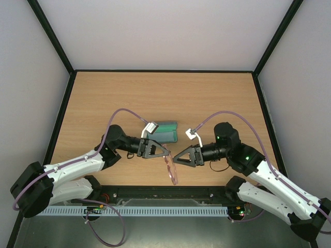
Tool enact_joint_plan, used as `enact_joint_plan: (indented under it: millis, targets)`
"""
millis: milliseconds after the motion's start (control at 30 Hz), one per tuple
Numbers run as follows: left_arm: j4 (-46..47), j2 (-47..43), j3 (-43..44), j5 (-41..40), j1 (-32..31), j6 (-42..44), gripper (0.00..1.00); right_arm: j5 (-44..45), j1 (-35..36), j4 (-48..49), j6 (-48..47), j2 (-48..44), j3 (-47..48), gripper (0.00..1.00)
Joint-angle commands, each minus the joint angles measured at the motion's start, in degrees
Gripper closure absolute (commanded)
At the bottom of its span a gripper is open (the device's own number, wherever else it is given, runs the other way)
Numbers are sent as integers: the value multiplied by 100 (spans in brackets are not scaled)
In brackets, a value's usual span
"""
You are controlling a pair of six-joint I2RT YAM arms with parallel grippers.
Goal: Organize the sunglasses
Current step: Fold the sunglasses.
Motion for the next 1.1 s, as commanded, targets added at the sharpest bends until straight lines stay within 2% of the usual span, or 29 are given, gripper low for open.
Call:
enact_joint_plan:
  millis: [0,367,667,933,1067]
  targets:
    - [509,72,-2,58,-66,-66,51,-163,-11,38,-95,64,-1,56]
    - [648,226,-6,21,-98,-118,51,-252,-12,115,-136,244,-11,62]
    - [780,361,-3,21,-111,-173,50,-292,-3,184,-129,335,-21,71]
    - [901,435,-23,12,-110,-228,46,-242,-3,189,-142,355,-48,88]
    - [893,456,-21,12,-96,-220,41,-199,-1,191,-132,355,-39,90]
